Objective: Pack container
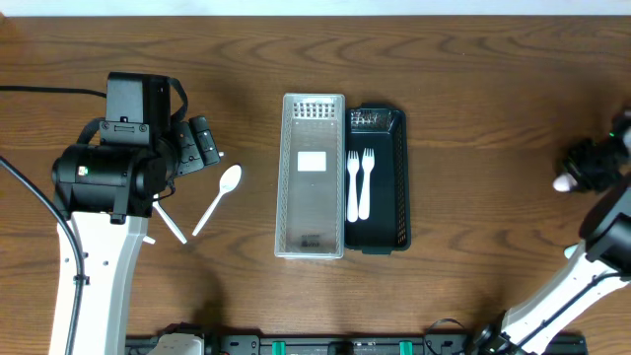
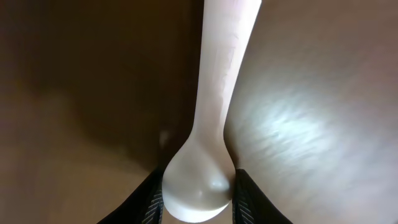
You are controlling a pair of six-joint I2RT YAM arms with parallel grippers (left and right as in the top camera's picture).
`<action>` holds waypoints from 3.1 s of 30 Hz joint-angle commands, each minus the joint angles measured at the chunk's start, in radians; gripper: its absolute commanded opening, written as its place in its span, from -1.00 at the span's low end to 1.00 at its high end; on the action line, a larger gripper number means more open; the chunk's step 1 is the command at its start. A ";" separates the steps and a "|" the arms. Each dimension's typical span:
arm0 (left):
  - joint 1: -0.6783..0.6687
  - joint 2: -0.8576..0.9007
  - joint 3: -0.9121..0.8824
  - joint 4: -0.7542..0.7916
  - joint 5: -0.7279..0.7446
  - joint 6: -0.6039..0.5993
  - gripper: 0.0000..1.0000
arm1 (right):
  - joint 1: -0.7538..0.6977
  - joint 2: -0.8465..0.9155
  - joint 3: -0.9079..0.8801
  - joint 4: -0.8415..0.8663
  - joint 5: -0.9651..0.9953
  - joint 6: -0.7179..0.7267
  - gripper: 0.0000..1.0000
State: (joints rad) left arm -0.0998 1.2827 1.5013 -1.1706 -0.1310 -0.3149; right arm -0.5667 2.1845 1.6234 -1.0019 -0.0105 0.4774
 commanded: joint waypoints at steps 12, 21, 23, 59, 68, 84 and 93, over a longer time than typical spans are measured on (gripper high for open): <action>0.005 0.005 -0.003 -0.003 -0.012 -0.005 0.96 | 0.628 -0.395 -0.003 -0.010 -0.021 -0.020 -0.97; 0.005 0.005 -0.003 -0.003 -0.012 -0.004 0.96 | 0.931 -0.324 -0.004 -0.062 -0.013 0.119 -0.97; 0.005 0.005 -0.003 -0.003 -0.012 -0.004 0.96 | 0.969 -0.297 -0.006 -0.069 -0.012 0.136 -0.97; 0.005 0.200 -0.014 -0.024 0.041 0.339 0.96 | 1.003 -0.642 -0.015 -0.126 0.268 0.021 0.98; 0.005 0.403 -0.167 0.147 0.070 0.370 0.96 | 0.891 -0.686 -0.015 -0.306 0.266 -0.010 0.99; 0.005 0.452 -0.469 0.425 0.124 0.581 0.98 | 0.768 -0.686 -0.015 -0.315 0.261 -0.056 0.99; 0.005 0.453 -0.571 0.576 0.124 0.619 0.98 | 0.740 -0.686 -0.015 -0.315 0.234 -0.083 0.98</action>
State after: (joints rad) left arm -0.0998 1.7321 0.9535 -0.6052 -0.0086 0.2642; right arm 0.1837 1.5005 1.6085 -1.3167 0.2287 0.4152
